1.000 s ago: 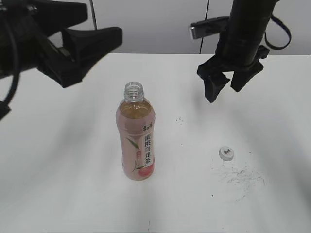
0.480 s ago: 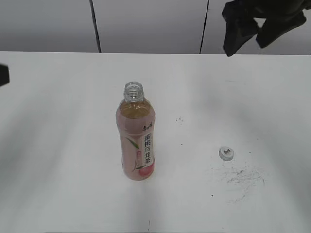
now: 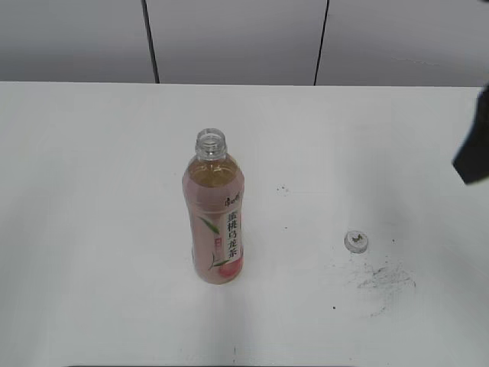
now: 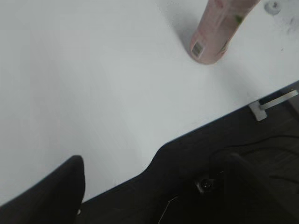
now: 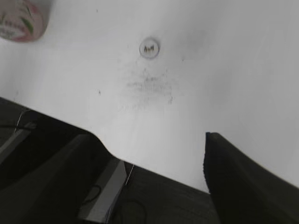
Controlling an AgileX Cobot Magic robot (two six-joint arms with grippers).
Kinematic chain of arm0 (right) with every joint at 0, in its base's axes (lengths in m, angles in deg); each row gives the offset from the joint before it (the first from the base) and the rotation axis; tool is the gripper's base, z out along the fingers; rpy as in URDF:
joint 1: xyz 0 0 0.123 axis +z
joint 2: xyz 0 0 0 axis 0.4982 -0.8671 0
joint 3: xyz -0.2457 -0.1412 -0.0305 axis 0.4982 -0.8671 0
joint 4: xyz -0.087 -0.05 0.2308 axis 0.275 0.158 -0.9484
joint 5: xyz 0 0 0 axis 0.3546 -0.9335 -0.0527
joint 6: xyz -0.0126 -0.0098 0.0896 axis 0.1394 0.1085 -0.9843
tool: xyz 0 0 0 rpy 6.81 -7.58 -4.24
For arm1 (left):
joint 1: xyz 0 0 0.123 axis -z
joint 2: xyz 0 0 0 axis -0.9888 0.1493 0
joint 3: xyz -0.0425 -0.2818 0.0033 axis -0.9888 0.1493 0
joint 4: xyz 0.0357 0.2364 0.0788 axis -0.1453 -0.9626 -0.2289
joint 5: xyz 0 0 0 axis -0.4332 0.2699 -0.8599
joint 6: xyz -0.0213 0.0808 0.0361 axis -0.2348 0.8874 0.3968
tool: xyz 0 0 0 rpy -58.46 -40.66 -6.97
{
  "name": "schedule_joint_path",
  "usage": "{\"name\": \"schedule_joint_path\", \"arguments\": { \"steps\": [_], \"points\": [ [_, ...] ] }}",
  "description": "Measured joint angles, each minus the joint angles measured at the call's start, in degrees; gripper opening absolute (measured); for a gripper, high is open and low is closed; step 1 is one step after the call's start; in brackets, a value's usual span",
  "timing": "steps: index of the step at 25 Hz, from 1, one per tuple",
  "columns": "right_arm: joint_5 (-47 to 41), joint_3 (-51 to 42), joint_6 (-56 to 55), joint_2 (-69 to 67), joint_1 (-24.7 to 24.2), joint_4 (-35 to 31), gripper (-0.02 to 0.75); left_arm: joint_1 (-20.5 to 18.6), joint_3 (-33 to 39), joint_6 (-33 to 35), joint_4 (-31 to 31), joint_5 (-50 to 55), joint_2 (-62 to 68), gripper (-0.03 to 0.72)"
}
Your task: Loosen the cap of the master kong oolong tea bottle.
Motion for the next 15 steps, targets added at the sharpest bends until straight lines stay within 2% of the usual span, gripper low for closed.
{"name": "schedule_joint_path", "arguments": {
  "steps": [4,8,13,15],
  "points": [
    [0.0,-12.5,0.1,11.9,0.0,0.3,0.561,0.0,2.3,0.6,-1.0,1.7,-8.9,0.542],
    [0.1,-23.9,0.3,24.3,0.0,1.5,0.557,0.0,3.9,2.0,-1.0,-2.5,-16.2,0.542],
    [1.3,-32.7,0.3,40.7,0.0,6.1,0.557,0.0,5.7,2.8,-0.6,-6.6,-18.3,0.542],
    [1.8,-34.3,0.3,45.8,0.0,6.1,0.557,0.0,5.7,2.9,-0.6,-6.9,-18.3,0.542]
  ]
}}
